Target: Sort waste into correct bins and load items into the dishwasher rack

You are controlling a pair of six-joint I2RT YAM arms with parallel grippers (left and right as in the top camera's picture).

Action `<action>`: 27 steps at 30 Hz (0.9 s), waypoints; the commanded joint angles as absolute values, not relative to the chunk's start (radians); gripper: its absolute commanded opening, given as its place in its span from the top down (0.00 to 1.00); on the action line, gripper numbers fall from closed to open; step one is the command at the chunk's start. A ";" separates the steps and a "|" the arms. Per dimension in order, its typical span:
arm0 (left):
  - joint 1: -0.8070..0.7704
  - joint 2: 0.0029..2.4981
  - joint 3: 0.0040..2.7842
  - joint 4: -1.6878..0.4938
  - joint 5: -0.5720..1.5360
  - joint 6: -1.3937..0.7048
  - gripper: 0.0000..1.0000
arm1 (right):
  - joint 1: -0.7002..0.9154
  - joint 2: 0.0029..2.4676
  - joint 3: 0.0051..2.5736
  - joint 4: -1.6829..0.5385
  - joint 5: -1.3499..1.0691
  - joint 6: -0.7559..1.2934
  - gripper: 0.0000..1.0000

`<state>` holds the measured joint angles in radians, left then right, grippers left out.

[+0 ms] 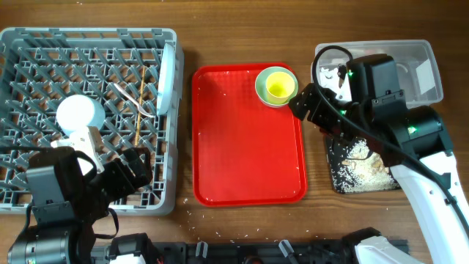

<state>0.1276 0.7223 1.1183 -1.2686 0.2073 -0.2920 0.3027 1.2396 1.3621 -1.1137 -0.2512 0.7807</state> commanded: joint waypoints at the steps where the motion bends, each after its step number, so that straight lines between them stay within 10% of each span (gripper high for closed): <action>1: 0.136 0.721 1.120 -1.266 0.216 -0.303 0.00 | 0.302 1.220 1.367 -1.150 -0.102 0.785 0.12; 10: 0.136 0.721 1.120 -1.266 0.216 -0.303 0.00 | 0.289 1.213 1.367 -1.318 0.385 0.817 0.00; 27: 0.136 0.721 1.120 -1.266 0.208 -0.300 0.00 | 0.031 1.214 1.367 -1.448 0.358 0.838 0.00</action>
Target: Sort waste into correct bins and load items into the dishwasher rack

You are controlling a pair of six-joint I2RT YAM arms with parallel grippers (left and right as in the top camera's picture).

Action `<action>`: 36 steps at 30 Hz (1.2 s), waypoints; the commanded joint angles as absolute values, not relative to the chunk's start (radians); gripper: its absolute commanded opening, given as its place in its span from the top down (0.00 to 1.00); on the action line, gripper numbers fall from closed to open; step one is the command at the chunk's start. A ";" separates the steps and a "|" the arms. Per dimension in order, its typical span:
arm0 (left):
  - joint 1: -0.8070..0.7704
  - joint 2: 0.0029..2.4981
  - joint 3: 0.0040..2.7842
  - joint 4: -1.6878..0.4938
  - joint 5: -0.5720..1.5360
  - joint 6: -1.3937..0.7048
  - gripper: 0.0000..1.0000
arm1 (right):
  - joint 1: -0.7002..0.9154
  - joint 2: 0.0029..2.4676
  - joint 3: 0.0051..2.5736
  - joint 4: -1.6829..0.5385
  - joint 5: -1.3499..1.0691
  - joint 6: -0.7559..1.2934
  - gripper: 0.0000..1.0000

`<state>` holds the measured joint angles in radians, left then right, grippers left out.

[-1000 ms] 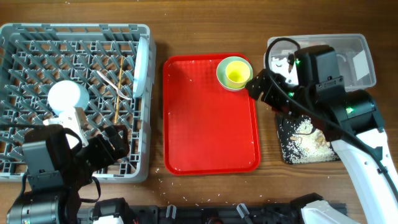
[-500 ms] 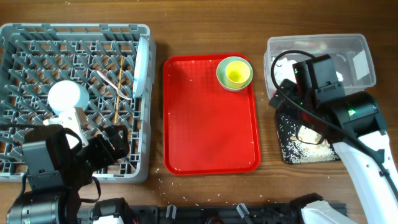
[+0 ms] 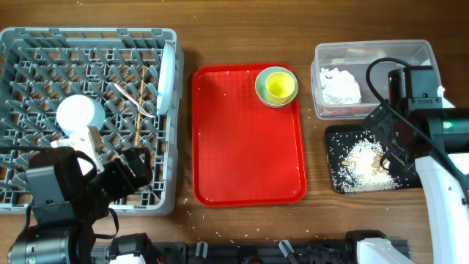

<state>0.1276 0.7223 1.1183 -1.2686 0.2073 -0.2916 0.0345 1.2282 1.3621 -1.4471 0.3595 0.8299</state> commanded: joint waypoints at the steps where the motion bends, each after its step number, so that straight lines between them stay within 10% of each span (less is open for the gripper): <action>1: 0.136 0.721 1.120 -1.266 0.208 -0.300 0.00 | 0.031 1.214 1.367 -1.448 0.358 0.838 0.00; 12: 0.136 0.721 1.120 -1.268 0.688 -0.622 0.00 | 0.031 1.214 1.367 -1.391 0.358 0.838 0.00; 22: -0.039 0.764 1.120 -1.116 0.904 -0.505 0.00 | 0.031 1.214 1.367 -1.365 0.358 0.838 0.00; 36: -0.672 1.248 1.454 -1.084 0.165 -0.532 0.00 | 0.031 1.220 1.367 -1.360 0.358 0.839 0.00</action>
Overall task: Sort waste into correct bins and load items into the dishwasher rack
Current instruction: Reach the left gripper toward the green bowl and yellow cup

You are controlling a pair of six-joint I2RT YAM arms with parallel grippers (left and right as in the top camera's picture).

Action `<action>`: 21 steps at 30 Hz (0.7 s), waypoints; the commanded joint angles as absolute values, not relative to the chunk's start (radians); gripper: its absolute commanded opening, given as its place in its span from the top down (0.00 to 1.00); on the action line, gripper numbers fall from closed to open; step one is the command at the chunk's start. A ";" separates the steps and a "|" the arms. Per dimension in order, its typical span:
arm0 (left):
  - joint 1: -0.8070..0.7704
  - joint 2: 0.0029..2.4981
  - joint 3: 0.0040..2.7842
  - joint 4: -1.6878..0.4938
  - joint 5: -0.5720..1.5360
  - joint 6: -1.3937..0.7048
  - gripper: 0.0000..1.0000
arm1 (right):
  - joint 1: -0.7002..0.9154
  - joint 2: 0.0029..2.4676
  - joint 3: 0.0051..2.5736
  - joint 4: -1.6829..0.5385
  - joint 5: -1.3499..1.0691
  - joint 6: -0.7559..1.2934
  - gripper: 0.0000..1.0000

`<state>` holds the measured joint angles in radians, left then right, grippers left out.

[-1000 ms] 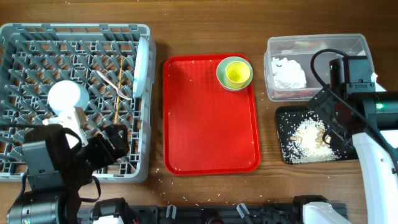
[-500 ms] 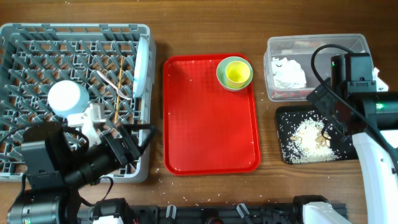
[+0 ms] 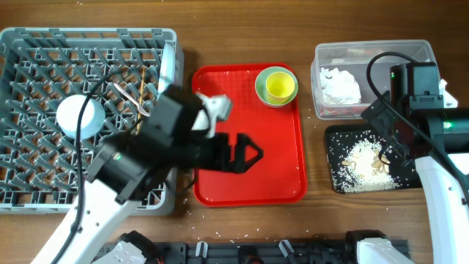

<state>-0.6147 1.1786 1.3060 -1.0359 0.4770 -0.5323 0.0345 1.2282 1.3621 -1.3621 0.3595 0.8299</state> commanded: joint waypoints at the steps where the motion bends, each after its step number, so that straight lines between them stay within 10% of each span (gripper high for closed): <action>1: -0.685 1.288 1.507 -1.128 0.117 -0.532 0.00 | 0.031 1.220 1.367 -1.360 0.358 0.838 0.00; 9: -0.690 1.672 1.897 -1.490 0.091 -0.396 0.00 | 0.031 1.220 1.367 -1.337 0.358 0.839 0.00; 21: -0.710 1.818 1.900 -0.994 0.080 -0.291 0.19 | 0.031 1.220 1.367 -1.335 0.358 0.838 0.00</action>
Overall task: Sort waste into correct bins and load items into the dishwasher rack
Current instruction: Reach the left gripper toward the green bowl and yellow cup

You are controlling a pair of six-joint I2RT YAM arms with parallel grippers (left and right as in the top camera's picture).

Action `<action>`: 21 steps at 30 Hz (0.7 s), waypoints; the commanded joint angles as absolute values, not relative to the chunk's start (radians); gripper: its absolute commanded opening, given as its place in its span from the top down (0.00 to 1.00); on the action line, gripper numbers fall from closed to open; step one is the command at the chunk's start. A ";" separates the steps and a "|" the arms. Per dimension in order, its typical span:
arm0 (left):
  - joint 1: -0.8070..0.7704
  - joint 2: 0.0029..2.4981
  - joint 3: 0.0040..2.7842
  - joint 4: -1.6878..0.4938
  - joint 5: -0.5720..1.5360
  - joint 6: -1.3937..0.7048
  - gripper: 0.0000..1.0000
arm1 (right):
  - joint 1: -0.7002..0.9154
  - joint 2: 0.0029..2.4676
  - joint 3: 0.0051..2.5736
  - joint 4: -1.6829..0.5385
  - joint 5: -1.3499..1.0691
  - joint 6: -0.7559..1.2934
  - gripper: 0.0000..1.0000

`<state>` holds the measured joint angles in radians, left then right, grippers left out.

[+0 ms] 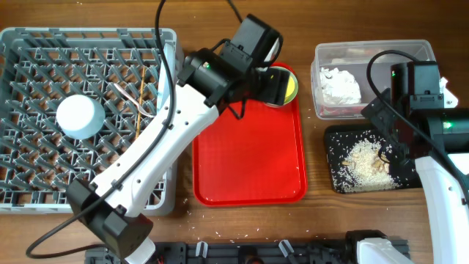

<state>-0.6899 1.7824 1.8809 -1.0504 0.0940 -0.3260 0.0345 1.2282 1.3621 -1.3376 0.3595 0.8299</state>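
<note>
A yellow-green cup stands at the far right corner of the red tray. My left gripper has reached over the tray and sits on the cup's left side, hiding most of it; its fingers look spread, open. The grey dishwasher rack on the left holds an upturned white bowl, chopsticks and a plate standing on edge. My right gripper hangs over the black tray of rice waste; the arm hides its fingers.
A clear bin at the far right holds crumpled white paper. Loose rice grains lie on the wooden table near the red tray's front edge. The left arm spans diagonally across the rack's right side.
My left gripper has moved from over the middle of the red tray to the yellow-green cup at its far right corner. The right arm has not moved.
First my right gripper was over the clear bin while the left arm rested at the near left. Then the right arm stood back over the black tray, with white paper showing in the bin. After that the left gripper was open over the tray, now at the cup.
</note>
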 commanded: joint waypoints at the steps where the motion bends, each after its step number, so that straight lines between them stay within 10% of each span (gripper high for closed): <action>1: -0.717 1.836 1.899 -0.963 0.081 -0.291 0.19 | 0.031 1.220 1.367 -1.335 0.358 0.839 0.00; 21: -0.769 2.219 1.898 -0.756 0.024 -0.082 0.27 | 0.031 1.220 1.367 -1.331 0.358 0.839 0.00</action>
<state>-0.7677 2.1887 1.8851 -0.7647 0.0467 -0.1062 0.0345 1.2282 1.3621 -1.3369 0.3595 0.8299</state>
